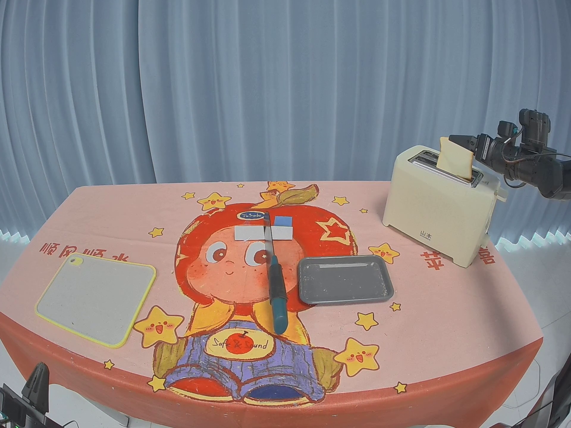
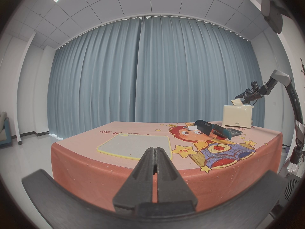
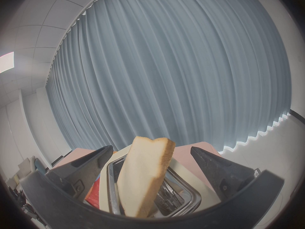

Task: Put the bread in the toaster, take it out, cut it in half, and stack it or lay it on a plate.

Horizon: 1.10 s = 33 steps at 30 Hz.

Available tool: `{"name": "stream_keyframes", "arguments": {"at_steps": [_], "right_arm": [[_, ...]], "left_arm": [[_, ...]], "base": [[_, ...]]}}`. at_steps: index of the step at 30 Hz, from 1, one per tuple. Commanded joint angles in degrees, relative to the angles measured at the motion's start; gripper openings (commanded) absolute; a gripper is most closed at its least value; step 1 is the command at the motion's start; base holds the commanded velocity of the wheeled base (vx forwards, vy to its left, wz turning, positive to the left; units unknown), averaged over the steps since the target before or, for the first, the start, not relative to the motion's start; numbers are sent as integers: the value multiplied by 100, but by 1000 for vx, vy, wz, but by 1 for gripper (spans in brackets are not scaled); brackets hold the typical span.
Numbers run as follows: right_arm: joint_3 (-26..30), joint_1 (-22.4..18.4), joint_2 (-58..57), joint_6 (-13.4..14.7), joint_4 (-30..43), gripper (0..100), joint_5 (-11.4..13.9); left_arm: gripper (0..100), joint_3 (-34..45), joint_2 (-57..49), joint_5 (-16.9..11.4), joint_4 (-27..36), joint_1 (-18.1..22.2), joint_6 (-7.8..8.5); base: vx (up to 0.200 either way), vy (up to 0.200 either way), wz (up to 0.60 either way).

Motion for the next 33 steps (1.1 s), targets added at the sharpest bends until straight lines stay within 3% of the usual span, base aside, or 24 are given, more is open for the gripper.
{"name": "stream_keyframes", "arguments": {"at_steps": [1, 3, 4, 26, 33], "right_arm": [[-12, -2, 43, 2, -5, 100, 1], [14, 16, 35, 2, -5, 100, 1], [23, 16, 35, 2, -5, 0, 1], [524, 103, -537, -60, -137, 0, 1], [1025, 103, -1011, -7, -954, 0, 1]], "left_arm": [[0, 101, -32, 4, -2, 2, -2], [0, 101, -32, 4, -2, 2, -2], [0, 101, -32, 4, -2, 2, -2], [0, 101, -32, 4, -2, 2, -2], [0, 101, -32, 4, -2, 2, -2]], "base": [[0, 0, 0], [0, 0, 0], [0, 0, 0], [0, 0, 0], [0, 0, 0]]}}
